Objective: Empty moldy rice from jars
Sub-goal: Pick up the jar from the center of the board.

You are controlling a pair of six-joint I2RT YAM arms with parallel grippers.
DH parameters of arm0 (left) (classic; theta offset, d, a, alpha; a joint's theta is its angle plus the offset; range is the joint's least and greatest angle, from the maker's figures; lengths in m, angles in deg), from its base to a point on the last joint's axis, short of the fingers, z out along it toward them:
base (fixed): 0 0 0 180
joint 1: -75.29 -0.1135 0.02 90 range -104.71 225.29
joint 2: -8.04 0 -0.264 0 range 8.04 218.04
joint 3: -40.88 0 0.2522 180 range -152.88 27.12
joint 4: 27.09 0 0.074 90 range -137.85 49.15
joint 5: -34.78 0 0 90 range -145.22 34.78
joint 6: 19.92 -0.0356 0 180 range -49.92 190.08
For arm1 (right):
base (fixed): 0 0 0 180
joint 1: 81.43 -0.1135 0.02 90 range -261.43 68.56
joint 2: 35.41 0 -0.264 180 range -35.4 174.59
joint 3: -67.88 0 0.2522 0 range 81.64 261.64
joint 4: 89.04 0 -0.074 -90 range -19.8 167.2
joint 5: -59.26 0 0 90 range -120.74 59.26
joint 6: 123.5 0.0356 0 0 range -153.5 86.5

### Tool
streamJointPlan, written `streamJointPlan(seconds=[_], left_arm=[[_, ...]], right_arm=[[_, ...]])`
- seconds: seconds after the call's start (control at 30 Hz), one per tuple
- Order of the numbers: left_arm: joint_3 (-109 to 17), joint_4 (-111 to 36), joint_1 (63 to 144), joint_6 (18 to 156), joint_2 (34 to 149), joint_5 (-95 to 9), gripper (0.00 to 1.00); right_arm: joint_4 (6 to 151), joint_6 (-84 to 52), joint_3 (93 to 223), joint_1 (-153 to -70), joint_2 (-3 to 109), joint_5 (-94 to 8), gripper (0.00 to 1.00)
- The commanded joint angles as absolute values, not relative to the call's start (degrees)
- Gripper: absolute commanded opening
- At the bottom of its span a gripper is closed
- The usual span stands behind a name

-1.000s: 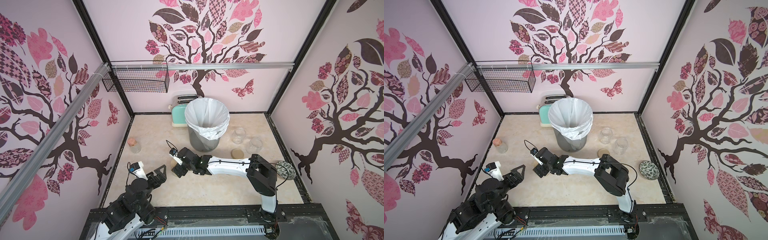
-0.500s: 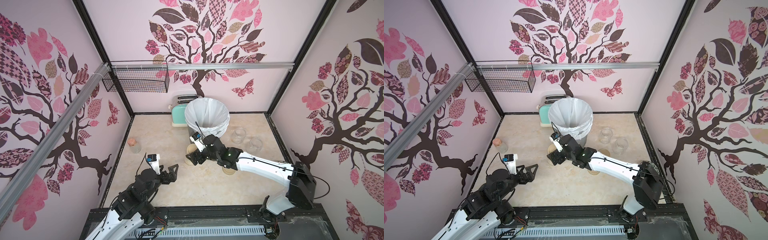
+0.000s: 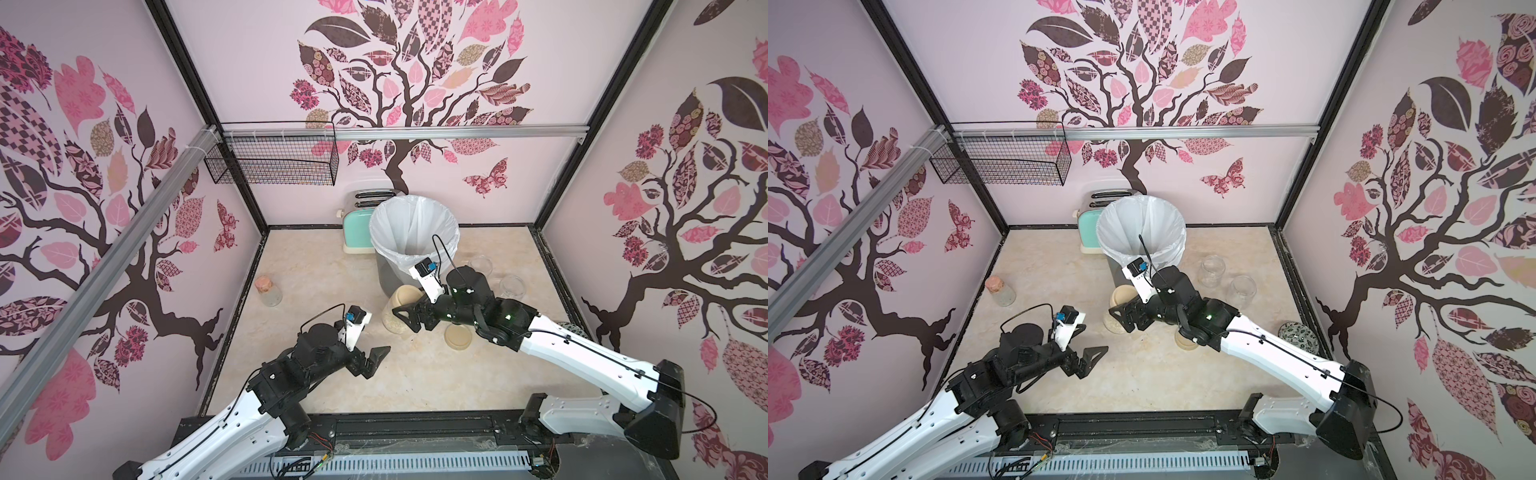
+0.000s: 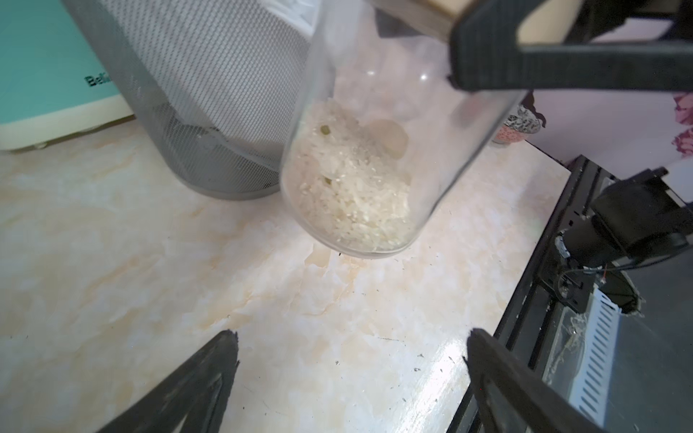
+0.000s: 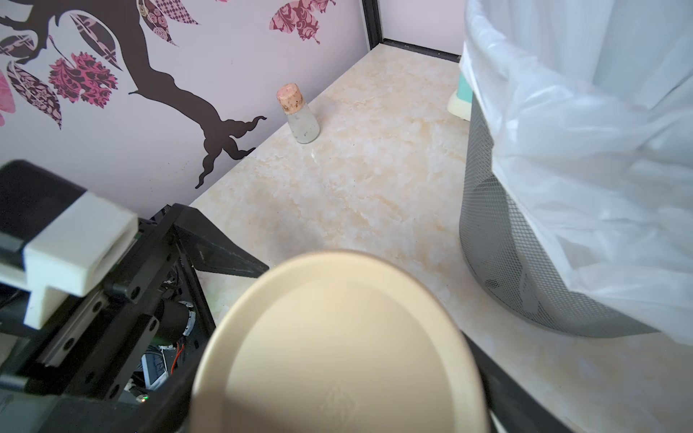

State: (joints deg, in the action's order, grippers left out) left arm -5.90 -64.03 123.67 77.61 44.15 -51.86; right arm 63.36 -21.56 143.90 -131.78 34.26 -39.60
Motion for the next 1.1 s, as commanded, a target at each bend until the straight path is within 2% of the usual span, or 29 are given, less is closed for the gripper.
streamJointPlan(seconds=[0.0,0.4,0.67,1.07], left_arm=[[-7.78,-57.50,123.98,70.26,45.60,-49.61,0.98],[-6.40,-45.39,124.38,59.13,49.80,-43.60,0.98],[-7.07,-42.35,124.40,55.34,53.32,-40.13,0.98],[-8.72,-37.69,124.38,54.15,58.53,-42.71,0.98]], right_arm=[[65.13,-20.22,145.80,-131.47,31.26,-41.97,0.68],[63.79,-18.31,146.67,-130.05,28.51,-45.83,0.67],[64.37,-17.01,147.11,-129.69,28.18,-48.10,0.67],[65.38,-14.54,146.91,-129.54,26.66,-50.16,0.67]])
